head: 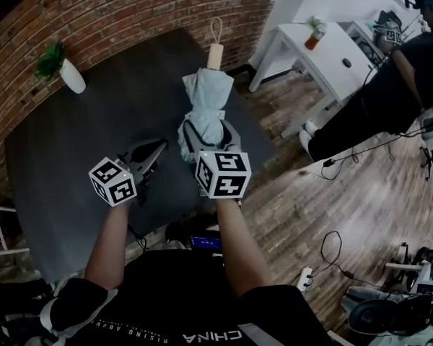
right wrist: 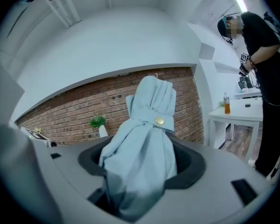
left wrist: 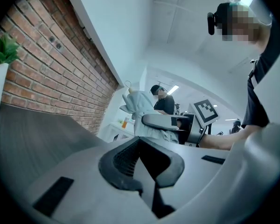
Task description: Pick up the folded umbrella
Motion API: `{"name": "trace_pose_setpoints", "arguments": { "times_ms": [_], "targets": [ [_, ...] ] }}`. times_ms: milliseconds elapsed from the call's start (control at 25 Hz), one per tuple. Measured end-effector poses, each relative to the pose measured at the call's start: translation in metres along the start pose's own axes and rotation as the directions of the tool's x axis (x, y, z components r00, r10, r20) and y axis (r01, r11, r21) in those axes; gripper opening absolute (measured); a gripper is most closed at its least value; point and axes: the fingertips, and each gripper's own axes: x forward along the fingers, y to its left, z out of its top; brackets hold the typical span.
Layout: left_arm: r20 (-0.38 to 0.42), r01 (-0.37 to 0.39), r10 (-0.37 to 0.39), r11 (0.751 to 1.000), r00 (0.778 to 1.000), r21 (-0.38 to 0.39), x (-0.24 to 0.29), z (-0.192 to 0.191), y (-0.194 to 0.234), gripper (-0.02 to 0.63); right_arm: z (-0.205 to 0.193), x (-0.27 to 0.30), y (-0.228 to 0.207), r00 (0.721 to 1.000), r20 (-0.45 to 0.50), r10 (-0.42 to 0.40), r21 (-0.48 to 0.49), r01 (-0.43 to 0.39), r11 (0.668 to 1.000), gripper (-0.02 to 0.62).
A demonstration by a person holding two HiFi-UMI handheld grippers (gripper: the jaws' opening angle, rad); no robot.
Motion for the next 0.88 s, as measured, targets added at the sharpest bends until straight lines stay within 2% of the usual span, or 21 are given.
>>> {"name": "trace_pose_setpoints", "arguments": {
  "times_ms": [160, 480, 880],
  "targets": [
    [0.015, 0.041, -0.042, 0.999, 0.999, 0.024, -0.006, 0.011, -0.017, 0.002, 0.013, -0.020, 0.015, 0.999, 0.040, -0.006, -0.025, 0.007, 1.000, 0.318],
    [0.029, 0.091, -0.092, 0.995, 0.995, 0.041, -0.017, 0.022, -0.035, 0.002, 0.012, -0.047, 0.035, 0.997, 0.076, -0.023, 0.002, 0.023, 1.000, 0.318],
    [0.040, 0.097, -0.098, 0.995, 0.994, 0.032, -0.032, 0.024, -0.039, 0.003, 0.008, -0.068, 0.043, 0.995, 0.082, -0.056, 0.046, 0.052, 0.998, 0.318]
  ]
}}
